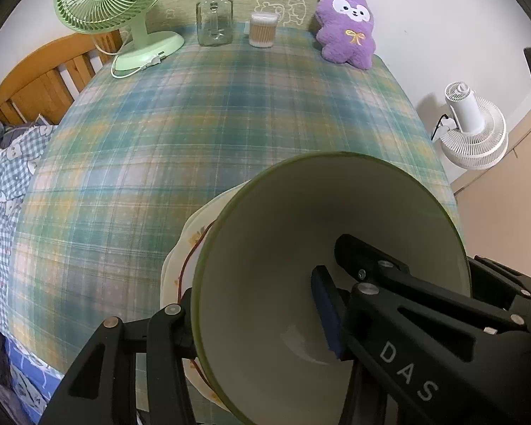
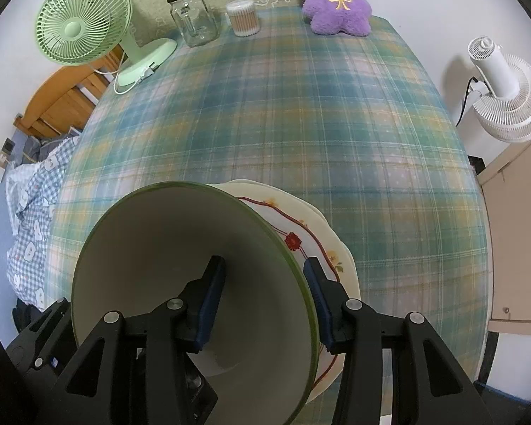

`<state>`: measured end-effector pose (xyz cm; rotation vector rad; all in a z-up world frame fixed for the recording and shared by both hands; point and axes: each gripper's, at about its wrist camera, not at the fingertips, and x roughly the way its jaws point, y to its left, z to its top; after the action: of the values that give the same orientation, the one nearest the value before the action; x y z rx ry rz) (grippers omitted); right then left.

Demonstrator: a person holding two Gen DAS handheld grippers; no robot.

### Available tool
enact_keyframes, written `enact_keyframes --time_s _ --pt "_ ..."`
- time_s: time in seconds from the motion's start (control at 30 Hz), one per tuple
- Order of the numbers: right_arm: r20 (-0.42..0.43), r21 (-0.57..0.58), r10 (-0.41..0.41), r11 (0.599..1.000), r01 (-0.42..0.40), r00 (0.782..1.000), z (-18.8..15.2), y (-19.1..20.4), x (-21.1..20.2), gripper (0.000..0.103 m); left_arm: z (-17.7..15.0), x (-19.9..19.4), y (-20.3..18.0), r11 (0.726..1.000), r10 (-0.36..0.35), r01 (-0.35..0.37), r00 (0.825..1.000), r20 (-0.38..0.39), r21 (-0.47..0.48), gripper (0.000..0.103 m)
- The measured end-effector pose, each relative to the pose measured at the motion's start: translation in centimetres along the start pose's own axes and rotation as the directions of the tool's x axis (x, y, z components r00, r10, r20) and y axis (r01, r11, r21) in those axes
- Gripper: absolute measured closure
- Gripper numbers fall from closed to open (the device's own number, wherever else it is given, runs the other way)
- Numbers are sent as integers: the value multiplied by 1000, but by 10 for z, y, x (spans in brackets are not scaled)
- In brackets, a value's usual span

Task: Organize plates and bowls
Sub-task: 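Move the grey bowl over the plate stack with both grippers, then lower the grey bowl onto the plate stack and open both grippers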

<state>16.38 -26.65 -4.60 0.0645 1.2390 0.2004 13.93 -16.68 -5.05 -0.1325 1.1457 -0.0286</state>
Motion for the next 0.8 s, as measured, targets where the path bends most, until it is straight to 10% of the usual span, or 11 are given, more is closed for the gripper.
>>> enact_keyframes --time_s 0.8 --pt "208 -93 -38 994 58 977 -2 12 -66 37 4 -63 -10 996 61 -73 979 196 56 23"
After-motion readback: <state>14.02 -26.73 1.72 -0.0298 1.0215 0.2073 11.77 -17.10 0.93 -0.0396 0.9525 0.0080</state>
